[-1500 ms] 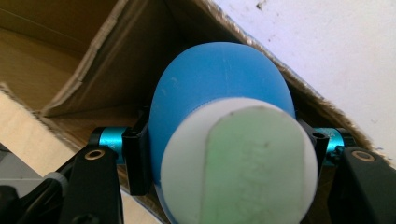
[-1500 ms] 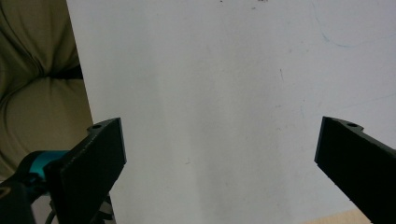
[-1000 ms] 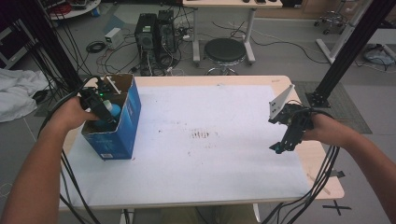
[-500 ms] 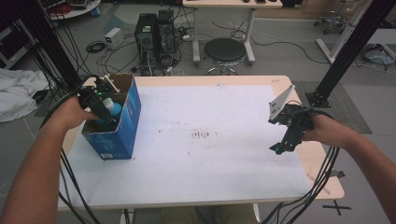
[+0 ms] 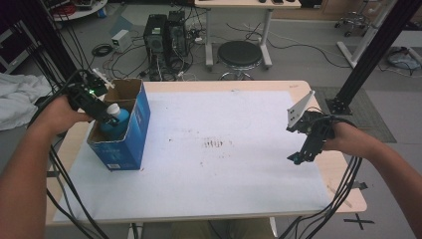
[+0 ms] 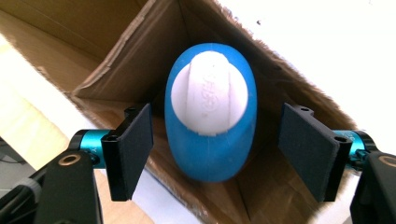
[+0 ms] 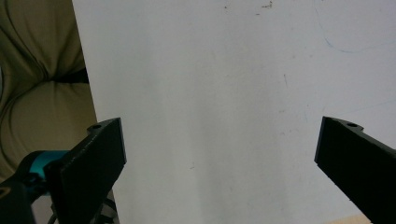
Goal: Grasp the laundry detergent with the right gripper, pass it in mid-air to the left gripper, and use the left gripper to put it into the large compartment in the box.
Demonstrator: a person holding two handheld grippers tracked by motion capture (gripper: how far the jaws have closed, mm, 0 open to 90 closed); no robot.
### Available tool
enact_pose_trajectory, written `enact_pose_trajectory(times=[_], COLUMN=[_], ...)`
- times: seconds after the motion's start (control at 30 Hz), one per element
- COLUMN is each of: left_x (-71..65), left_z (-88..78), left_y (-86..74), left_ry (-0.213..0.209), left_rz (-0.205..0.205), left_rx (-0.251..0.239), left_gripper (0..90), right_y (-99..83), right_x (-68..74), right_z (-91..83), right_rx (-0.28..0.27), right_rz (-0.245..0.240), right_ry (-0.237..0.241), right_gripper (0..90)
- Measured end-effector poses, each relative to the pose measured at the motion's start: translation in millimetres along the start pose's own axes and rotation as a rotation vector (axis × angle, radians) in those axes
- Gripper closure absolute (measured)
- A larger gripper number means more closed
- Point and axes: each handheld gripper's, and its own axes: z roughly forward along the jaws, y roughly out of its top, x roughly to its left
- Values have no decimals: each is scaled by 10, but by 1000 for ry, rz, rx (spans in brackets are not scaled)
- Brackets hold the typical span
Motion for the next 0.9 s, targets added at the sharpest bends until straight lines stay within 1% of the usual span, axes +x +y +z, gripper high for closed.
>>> enact_pose_trajectory(times=[0.03, 0.17, 0.23, 0.3, 0.4, 0.43, 0.47, 0.57, 0.63, 0.67, 0.73, 0.8, 0.87, 0.9], left_x=[-7, -36, -58, -82, -123, -141, -159, -208, -245, -269, -332, -376, -427, -460], left_z=[-25, -115, -152, -184, -221, -235, -258, -332, -354, -368, -406, -437, -461, -470], left_y=[0, 10, 17, 26, 45, 55, 71, 110, 148, 173, 230, 280, 337, 370], left_ry=[-6, -3, -8, -17, -18, -20, -16, -24, -17, -16, -25, -30, -39, -52], left_rz=[-5, 3, 1, 3, 19, 19, 20, 30, 33, 47, 78, 96, 113, 126], left_rx=[-9, -24, -35, -35, -32, -36, -43, -73, -71, -67, -82, -95, -91, -87], left_gripper=[271, 271, 271, 271, 271, 247, 205, 203, 203, 203, 203, 203, 203, 203], right_y=[3, 8, 10, 11, 4, 3, 2, 3, 2, 2, 5, 9, 10, 10], right_x=[9, 20, 30, 38, 42, 41, 42, 52, 52, 52, 51, 51, 55, 55], right_z=[-1, -7, -11, -13, -26, -27, -30, -33, -33, -33, -33, -36, -38, -42], right_rx=[1, -1, -2, 1, -5, -6, -6, -6, -3, -2, -5, -5, -5, -6], right_rz=[3, 3, 2, -1, -1, -2, -1, -4, -3, -1, -2, -3, -3, -3], right_ry=[-1, -2, -2, -2, -6, -7, -7, -8, -10, -10, -11, -9, -10, -12], right_gripper=[10, 10, 10, 10, 10, 10, 10, 10, 10, 10, 10, 10, 10, 10])
